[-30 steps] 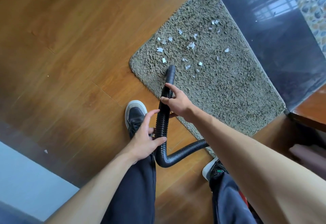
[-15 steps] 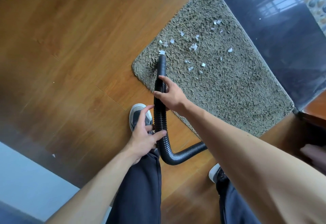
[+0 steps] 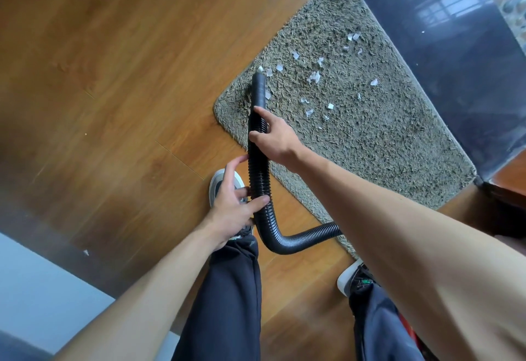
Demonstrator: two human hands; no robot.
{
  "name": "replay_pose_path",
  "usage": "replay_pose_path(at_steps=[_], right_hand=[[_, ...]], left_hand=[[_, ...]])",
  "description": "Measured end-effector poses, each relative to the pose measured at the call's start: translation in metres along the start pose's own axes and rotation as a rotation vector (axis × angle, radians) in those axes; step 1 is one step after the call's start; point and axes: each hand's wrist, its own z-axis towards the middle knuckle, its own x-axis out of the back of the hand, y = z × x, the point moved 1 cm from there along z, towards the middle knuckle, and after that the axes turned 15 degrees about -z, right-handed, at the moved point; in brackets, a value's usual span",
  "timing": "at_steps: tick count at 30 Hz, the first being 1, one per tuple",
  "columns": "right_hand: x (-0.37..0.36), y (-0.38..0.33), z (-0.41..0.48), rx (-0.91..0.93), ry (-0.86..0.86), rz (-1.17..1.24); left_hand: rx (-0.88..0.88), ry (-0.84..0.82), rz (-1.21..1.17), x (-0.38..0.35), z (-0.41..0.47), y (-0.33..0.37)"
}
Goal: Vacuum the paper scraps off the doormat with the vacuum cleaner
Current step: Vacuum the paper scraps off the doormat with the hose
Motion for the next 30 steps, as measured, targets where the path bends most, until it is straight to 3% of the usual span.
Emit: replay_pose_path(at_steps=[10, 17, 30], right_hand=[[0.007, -0.004, 0.01, -0.013, 0.039, 0.045], [0.013, 0.021, -0.002, -0.105, 0.08, 0.232], [-0.013, 0.027, -0.025, -0.12, -0.022, 0.288]], left_hand=[[-0.006, -0.017, 0.035, 0.0, 0.011, 0.011], [-0.016, -0.075, 0.148, -0.01, 0.014, 0.01], [0.024, -0.074, 0.074, 0.002, -0.013, -0.014]])
